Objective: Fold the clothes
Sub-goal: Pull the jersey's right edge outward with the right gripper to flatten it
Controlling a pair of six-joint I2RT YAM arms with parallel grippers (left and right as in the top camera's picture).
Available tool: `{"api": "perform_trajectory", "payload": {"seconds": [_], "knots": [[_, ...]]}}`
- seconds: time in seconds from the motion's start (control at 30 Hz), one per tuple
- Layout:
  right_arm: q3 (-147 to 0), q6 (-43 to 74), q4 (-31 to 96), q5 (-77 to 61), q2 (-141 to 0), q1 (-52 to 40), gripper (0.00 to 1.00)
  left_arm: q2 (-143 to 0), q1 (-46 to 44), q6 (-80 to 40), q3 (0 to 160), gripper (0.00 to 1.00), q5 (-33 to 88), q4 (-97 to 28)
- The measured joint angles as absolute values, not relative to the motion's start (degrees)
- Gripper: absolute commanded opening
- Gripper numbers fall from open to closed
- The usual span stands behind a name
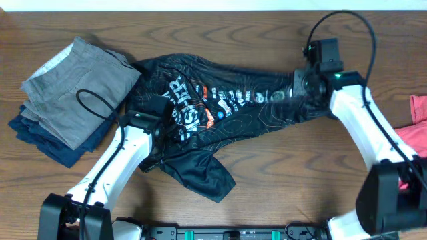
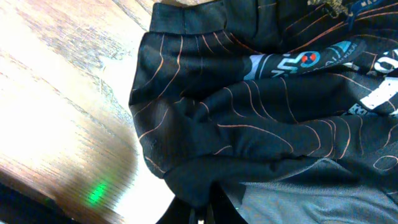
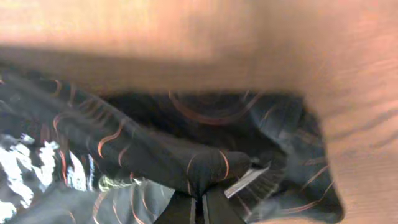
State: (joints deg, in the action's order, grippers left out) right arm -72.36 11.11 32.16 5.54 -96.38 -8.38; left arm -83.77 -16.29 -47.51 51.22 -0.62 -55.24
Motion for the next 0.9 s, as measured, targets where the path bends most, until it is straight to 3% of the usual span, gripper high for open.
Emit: {"api": "perform_trajectory", "payload": {"seconds": [0.13,0.3,0.4,0.47,0.5,0.6,0.63,0.9], "knots": [[-72.4,11.1,27.8,6.3,-96.6,-8.4,0.01,-83.8,-16.3,-47.5,51.2,0.06,-0.6,-55.2],[-72.2,11.2,9.5,10.3,-97.5,-7.9,0.01,-83.8,-16.3,-47.5,51.1,0.06,-0.6,-55.1],[-72.4,11.8,-1.5,13.6,-98.3,-7.3,0.25,-83.8,-16.3,-47.5,51.0,0.06,-0.6,-54.2],[-72.5,12.0,-6.3,15.5,-99.4,-6.4,0.47,-83.8,-16.3,-47.5,51.0,0.06,-0.6,-53.2],[-72.6,12.1,-7.6,16.3,-100.2,-5.8,0.64,-83.8,-16.3,-47.5,51.0,0.06,-0.6,-52.8],[-72.6,12.1,-7.2,17.7,-103.4,-3.4,0.86,-83.8,-16.3,-47.5,51.0,0.06,-0.6,-51.7],[-72.6,12.2,-5.6,17.9,-104.4,-2.5,0.97,-83.8,-16.3,-47.5,51.0,0.06,-0.6,-51.3],[-72.2,11.7,25.7,17.6,-104.9,4.3,0.99,-83.8,-16.3,-46.8,51.0,0.06,-0.6,-49.7]]}}
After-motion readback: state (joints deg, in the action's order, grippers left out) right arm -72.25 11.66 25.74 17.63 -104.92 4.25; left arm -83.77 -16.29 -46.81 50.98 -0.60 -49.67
